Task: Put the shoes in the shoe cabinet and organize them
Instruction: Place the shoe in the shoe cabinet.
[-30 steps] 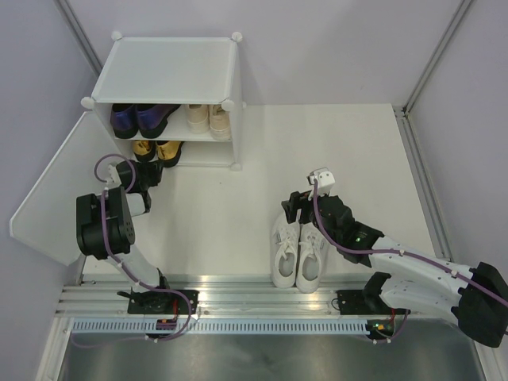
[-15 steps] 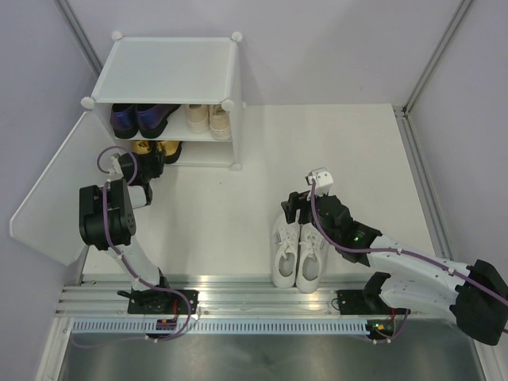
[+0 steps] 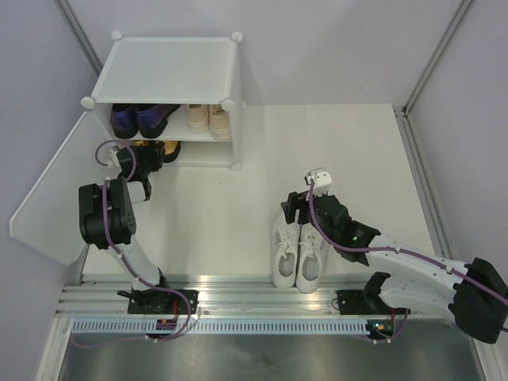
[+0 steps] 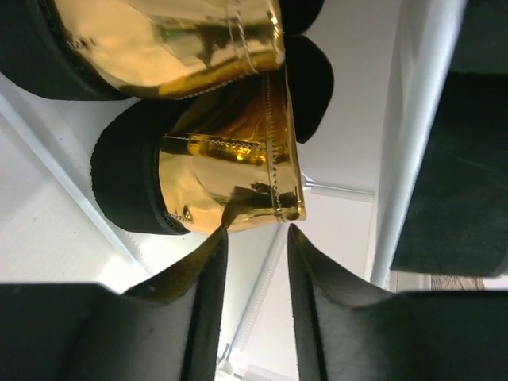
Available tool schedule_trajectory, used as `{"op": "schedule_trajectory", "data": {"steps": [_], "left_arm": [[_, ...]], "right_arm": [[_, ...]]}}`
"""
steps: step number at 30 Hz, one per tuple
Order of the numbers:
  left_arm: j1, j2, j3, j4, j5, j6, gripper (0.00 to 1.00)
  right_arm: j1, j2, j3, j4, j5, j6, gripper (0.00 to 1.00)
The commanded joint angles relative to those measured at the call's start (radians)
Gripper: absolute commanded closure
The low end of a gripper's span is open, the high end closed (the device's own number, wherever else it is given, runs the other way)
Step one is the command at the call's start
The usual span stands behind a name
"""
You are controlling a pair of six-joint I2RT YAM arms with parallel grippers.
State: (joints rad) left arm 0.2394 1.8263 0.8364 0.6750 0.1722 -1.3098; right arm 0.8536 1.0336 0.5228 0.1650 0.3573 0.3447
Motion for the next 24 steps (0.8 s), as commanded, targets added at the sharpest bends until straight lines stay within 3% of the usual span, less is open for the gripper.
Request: {"op": "schedule_trajectory", "data": {"steps": [1,5,12,17,24], "left_arm": [[-0.005,-0.065,-0.014,0.104,0.039,0.058,0.59],[-0.006,-0.185,-0.084,0.057,0.067,0.109,0.52],[-0.020,-0.419,-0.206,-0.003,0.165,0.145,0.30],[-0.066,-0.623,-0.122,-0.359,0.168,0.412,0.01],[-0.146,-0.881,-0.071,-0.610,0.107,0.635,0.01]], "right_arm": [[-0.002,-0.010,0.042,0.030,0.012,-0.007,0.22],[-0.002,-0.018,0.042,0.030,-0.009,-0.006,0.22],[-0.004,0.008,0.078,-0.015,-0.063,0.014,0.22],[-0.007,0.043,0.134,-0.148,-0.055,0.054,0.22],[-0.004,0.029,0.140,-0.258,-0.168,0.131,0.32]]}}
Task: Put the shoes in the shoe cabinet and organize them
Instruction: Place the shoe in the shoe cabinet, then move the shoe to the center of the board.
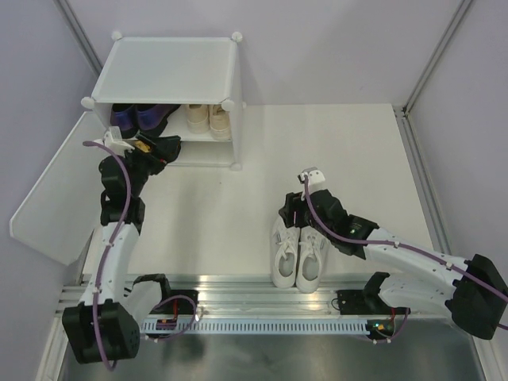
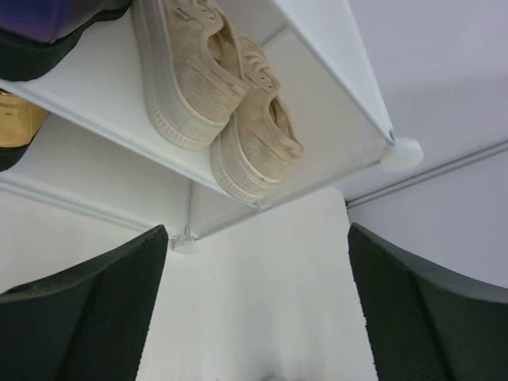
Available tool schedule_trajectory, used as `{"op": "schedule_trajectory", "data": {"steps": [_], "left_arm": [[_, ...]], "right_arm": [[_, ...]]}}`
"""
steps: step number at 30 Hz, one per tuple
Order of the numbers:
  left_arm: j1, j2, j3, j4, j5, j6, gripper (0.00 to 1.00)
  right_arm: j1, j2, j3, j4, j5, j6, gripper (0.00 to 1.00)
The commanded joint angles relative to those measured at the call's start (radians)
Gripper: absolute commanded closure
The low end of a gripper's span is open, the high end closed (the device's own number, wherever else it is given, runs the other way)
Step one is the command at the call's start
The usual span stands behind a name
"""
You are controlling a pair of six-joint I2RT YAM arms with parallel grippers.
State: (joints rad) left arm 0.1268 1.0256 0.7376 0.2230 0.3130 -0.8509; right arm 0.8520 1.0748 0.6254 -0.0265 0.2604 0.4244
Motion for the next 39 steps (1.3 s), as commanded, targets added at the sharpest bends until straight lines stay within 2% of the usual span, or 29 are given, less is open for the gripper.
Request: {"op": "schedule_trajectory", "data": {"steps": [1,4,8,13,17,22,27,34,37,38,39], "left_arm": [[-0.059,-0.138,0.019,-0.159,-0.023,0.218,0.08],[-0.108,-0.235,0.019,-0.215,-0.029,0.304,0.12],[-0.211,-0.300,0.023,-0.313,-0.069,0.469,0.00],[-0.315,-0.344,0.023,-0.379,-0.160,0.598,0.00],[-0.320,-0.377,0.022,-0.378,-0.121,0.582,0.00],[-0.341,-0.401,0.016,-0.370,-0.106,0.582,0.00],[-0.369,-0.424,0.006,-0.378,-0.173,0.592,0.00],[-0.380,-0.443,0.000,-0.387,-0.229,0.608,0.00],[-0.378,-0.449,0.000,-0.387,-0.245,0.613,0.00],[-0.378,-0.447,0.002,-0.387,-0.244,0.613,0.00],[-0.380,-0.449,0.000,-0.389,-0.244,0.613,0.00]], "right_arm": [[-0.002,-0.012,0.043,-0.087,-0.093,0.063,0.36],[-0.001,0.002,0.050,-0.110,-0.168,0.085,0.40],[0.027,0.046,0.071,-0.173,-0.181,0.097,0.42],[0.079,0.135,0.122,-0.263,-0.135,0.106,0.43],[0.149,0.208,0.218,-0.442,0.053,0.143,0.41],[0.177,0.202,0.266,-0.529,0.134,0.186,0.37],[0.182,0.227,0.270,-0.559,0.142,0.221,0.36],[0.193,0.353,0.266,-0.553,0.097,0.274,0.37],[0.197,0.375,0.272,-0.544,0.097,0.272,0.48],[0.194,0.376,0.281,-0.535,0.096,0.269,0.59],[0.196,0.378,0.286,-0.530,0.094,0.266,0.64]]}}
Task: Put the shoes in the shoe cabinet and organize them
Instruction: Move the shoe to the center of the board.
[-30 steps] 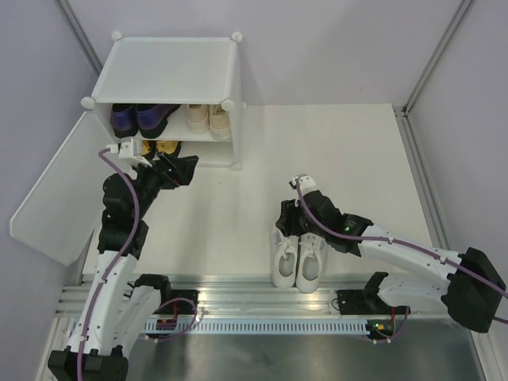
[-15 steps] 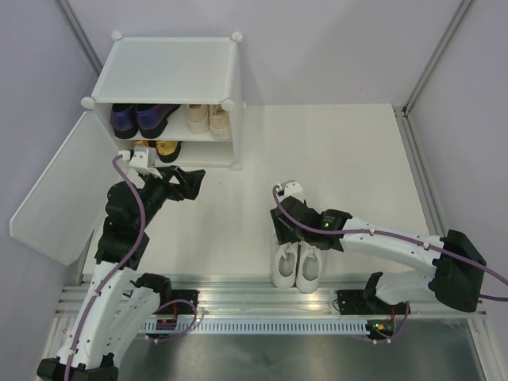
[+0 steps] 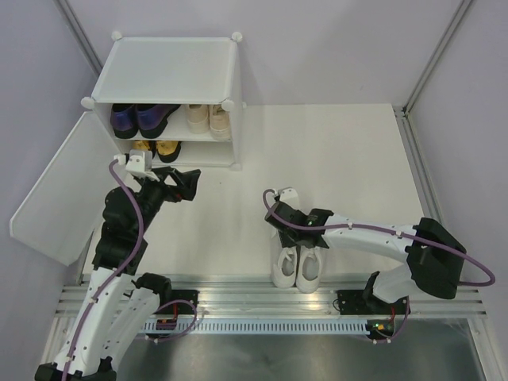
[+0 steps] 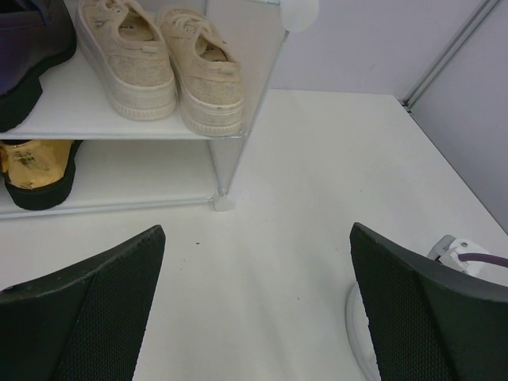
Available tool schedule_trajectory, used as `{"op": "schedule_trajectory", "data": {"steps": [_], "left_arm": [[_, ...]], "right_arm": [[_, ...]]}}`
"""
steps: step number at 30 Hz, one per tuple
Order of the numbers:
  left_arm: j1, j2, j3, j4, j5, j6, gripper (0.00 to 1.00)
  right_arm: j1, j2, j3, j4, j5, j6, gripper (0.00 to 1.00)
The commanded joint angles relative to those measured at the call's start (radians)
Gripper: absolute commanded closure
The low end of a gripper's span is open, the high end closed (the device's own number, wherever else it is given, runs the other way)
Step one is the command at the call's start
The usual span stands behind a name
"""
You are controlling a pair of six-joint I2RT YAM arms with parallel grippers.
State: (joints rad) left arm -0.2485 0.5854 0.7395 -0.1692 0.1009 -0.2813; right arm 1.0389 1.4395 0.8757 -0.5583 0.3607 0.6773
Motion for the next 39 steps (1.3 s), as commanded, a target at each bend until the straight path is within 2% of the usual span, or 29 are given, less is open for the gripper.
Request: {"op": "schedule_trajectory", "data": {"steps": [1,2,4,9,11,16,22,31,39], "left_arm": [[-0.003,-0.010,0.000,0.004,-0.032,0.048,0.00],[-0.005,-0.009,0.000,0.002,-0.033,0.050,0.00],[-0.005,-0.015,0.003,-0.003,-0.044,0.053,0.00],[-0.005,-0.024,0.009,-0.018,-0.067,0.056,0.00],[-0.005,-0.025,0.011,-0.016,-0.055,0.059,0.04],[-0.005,-0.025,0.006,-0.018,-0.098,0.031,0.00],[-0.005,-0.041,0.012,-0.033,-0.159,0.019,0.00],[-0.034,-0.065,0.021,-0.092,-0.411,-0.071,0.00],[-0.075,-0.081,0.008,-0.104,-0.503,-0.125,0.00]], "right_arm": [[0.009,0.012,0.043,0.008,-0.008,0.002,0.69],[0.009,0.012,0.057,0.015,-0.006,-0.001,0.79],[0.010,0.004,0.080,0.035,-0.006,-0.018,0.88],[0.009,0.053,0.163,0.087,-0.012,-0.056,0.93],[0.009,0.107,0.222,0.112,-0.031,-0.074,0.96],[0.009,0.225,0.391,0.150,-0.117,-0.119,0.97],[0.009,0.387,0.636,0.152,-0.140,-0.160,0.97],[-0.007,0.666,0.997,0.164,-0.141,-0.173,0.99],[-0.056,0.838,1.154,0.215,-0.078,-0.134,0.99]]}}
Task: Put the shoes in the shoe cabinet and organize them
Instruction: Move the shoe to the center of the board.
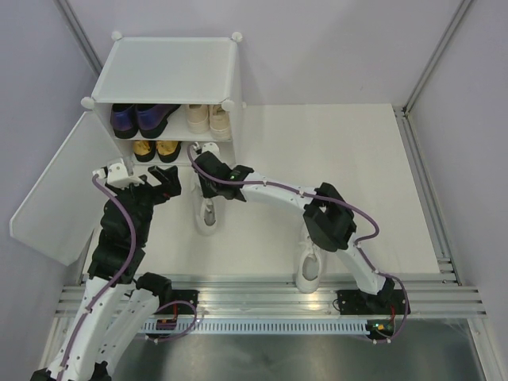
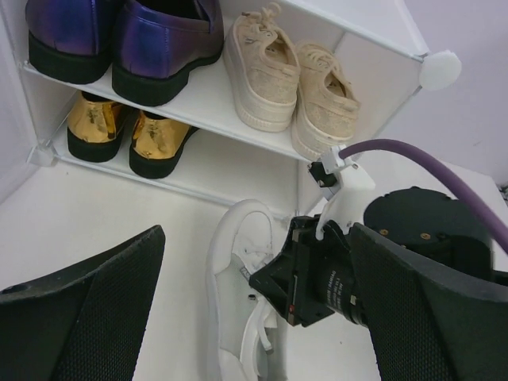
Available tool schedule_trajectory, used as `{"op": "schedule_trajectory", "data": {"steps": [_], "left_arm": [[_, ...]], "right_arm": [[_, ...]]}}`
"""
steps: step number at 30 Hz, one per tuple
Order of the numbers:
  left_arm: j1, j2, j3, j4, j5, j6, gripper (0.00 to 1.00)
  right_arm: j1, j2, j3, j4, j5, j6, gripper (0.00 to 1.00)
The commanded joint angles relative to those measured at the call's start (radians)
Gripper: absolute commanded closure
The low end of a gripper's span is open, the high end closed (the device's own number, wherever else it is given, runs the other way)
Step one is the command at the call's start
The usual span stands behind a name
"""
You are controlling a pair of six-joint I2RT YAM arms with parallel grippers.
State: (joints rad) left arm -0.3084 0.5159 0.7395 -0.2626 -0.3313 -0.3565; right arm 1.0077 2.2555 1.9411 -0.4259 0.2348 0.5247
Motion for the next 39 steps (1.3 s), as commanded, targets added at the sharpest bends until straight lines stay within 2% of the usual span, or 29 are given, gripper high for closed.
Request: {"op": "schedule_trajectory", "data": {"steps": [1,9,17,23,24,26,27,28,31,39], "left_arm": [[-0.020,-0.014,0.006,-0.012,-0.077,-0.055,0.00],[-0.081,-0.007,0.012,-0.021,-0.100,-0.044,0.00],[-0.123,-0.016,0.015,-0.024,-0.117,-0.035,0.00],[-0.132,-0.017,0.017,-0.024,-0.107,-0.029,0.00],[-0.132,-0.016,0.017,-0.024,-0.107,-0.029,0.00],[-0.132,-0.014,0.015,-0.024,-0.106,-0.029,0.00],[-0.132,-0.014,0.014,-0.024,-0.106,-0.029,0.00],[-0.132,-0.014,0.014,-0.024,-0.104,-0.029,0.00],[-0.132,-0.014,0.014,-0.020,-0.103,-0.013,0.00],[-0.124,-0.027,0.004,-0.003,-0.117,0.007,0.00]], "right_arm": [[-0.033,0.036,0.110,0.101,0.061,0.020,0.99],[-0.077,0.159,0.246,0.166,0.070,0.052,0.99],[-0.083,0.205,0.278,0.262,0.097,0.032,0.97],[-0.084,0.228,0.272,0.387,0.075,-0.029,0.80],[-0.087,0.231,0.272,0.401,0.081,-0.034,0.68],[-0.090,0.231,0.272,0.411,0.092,-0.038,0.56],[-0.095,0.231,0.272,0.412,0.093,-0.040,0.47],[-0.098,0.230,0.271,0.412,0.086,-0.040,0.44],[-0.100,0.204,0.246,0.415,0.054,-0.058,0.39],[-0.083,0.112,0.087,0.446,-0.058,-0.101,0.42]]}}
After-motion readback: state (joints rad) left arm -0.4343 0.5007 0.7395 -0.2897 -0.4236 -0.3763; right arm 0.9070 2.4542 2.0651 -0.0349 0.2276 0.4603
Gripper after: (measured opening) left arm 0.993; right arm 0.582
